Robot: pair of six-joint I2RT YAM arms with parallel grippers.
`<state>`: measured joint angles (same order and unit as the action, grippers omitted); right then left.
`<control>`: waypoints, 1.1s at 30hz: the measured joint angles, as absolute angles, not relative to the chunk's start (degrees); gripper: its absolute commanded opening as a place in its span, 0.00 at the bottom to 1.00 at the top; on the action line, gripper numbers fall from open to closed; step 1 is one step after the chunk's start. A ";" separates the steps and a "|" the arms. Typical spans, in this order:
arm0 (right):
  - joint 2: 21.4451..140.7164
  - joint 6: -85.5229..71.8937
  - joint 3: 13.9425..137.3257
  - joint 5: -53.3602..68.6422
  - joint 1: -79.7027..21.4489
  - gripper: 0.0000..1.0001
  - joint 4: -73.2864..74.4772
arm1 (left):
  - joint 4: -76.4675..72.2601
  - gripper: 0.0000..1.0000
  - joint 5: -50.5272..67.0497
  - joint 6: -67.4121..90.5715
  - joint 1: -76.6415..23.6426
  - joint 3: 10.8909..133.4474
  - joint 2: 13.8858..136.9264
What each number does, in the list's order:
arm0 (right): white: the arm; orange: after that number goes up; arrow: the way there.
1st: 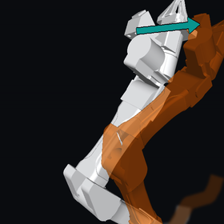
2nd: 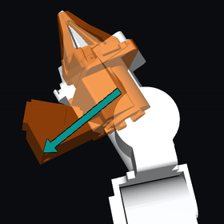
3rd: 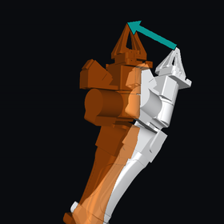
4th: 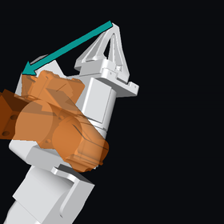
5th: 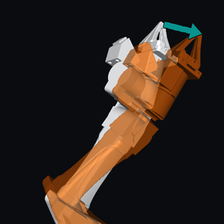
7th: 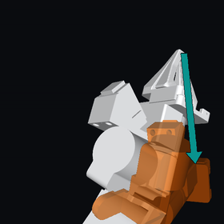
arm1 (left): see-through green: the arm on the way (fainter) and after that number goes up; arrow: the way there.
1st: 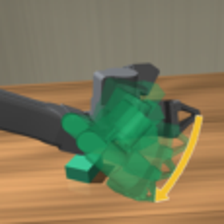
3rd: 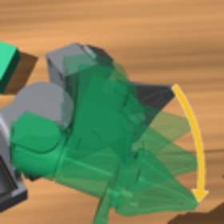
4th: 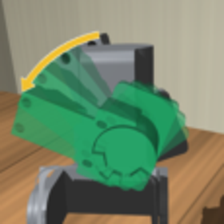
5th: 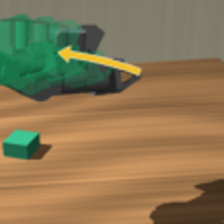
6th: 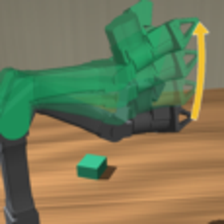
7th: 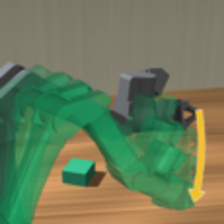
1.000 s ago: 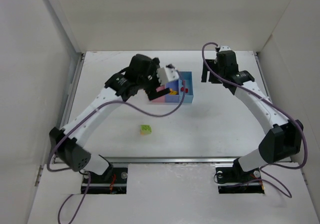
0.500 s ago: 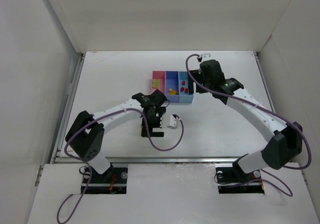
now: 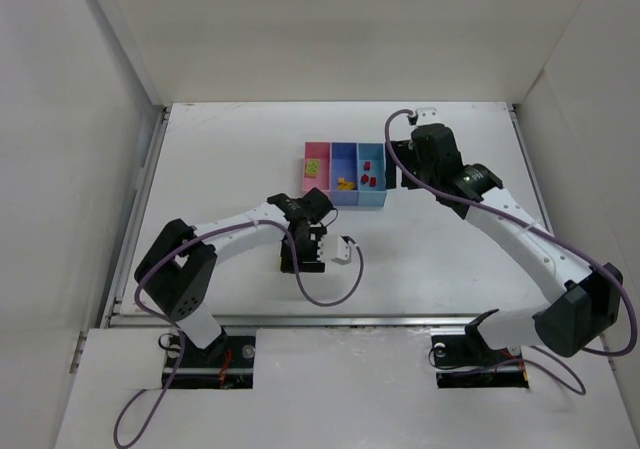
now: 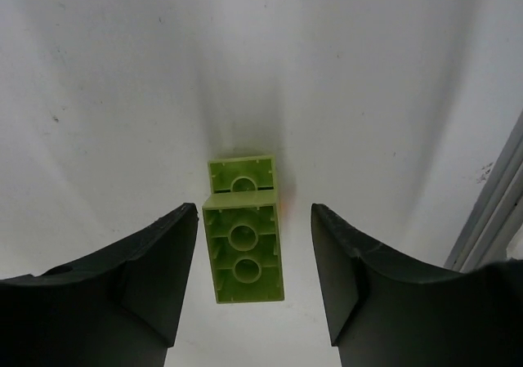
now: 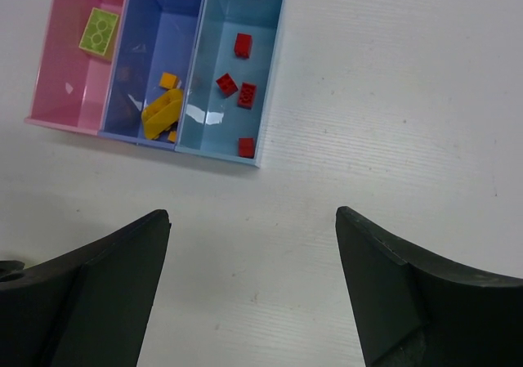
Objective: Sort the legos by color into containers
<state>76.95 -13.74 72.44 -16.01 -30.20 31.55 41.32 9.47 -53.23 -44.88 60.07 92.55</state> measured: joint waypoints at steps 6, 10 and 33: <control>76.97 -13.72 72.42 -16.12 -30.20 0.88 31.55 | 39.68 0.28 8.29 -52.18 -44.88 59.99 93.10; 77.01 -13.72 72.42 -16.12 -30.20 0.88 31.57 | 39.13 0.00 7.86 -51.77 -44.88 60.01 93.27; 74.39 -6.92 72.60 17.23 -27.20 0.88 25.02 | 35.68 0.00 45.58 -28.40 -21.87 89.43 92.51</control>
<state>74.39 -6.92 72.60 17.23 -27.20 25.02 35.68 45.58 -28.40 -21.87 89.43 92.51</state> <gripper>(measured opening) 0.904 0.323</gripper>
